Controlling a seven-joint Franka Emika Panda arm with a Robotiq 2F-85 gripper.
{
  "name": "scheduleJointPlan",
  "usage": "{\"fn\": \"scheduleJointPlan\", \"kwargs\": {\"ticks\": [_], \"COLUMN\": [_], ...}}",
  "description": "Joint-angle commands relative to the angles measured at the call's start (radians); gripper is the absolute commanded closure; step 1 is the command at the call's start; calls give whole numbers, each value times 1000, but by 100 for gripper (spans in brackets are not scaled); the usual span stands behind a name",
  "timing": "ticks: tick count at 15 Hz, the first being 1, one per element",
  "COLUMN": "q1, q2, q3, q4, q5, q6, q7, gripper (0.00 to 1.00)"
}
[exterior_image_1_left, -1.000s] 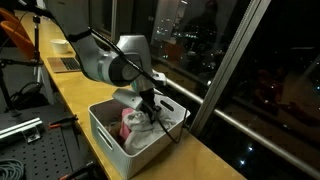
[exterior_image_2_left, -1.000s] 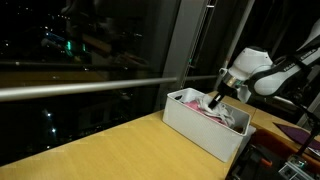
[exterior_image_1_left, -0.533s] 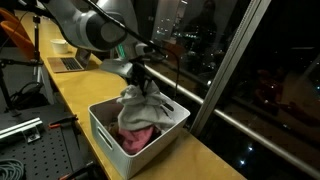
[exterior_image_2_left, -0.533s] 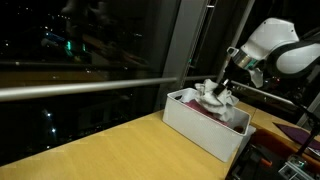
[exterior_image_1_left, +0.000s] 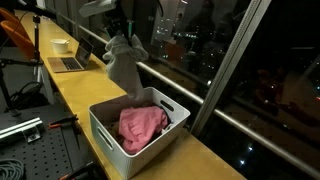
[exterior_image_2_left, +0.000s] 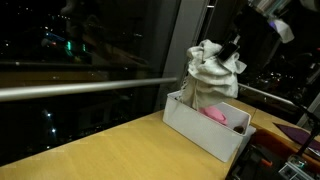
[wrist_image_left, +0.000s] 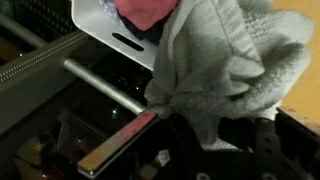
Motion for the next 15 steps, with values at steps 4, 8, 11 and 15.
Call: {"fn": "scheduleJointPlan", "kwargs": {"ticks": [4, 8, 11, 15], "q1": [100, 140, 129, 140], "q2": [246, 423, 473, 449], "q3": [132, 118, 121, 121], "q4": [331, 442, 432, 362], "q5": [-49, 29, 183, 269], "q6": [-121, -122, -152, -179], "q7": [-12, -51, -85, -56], "gripper": [95, 95, 95, 95]}}
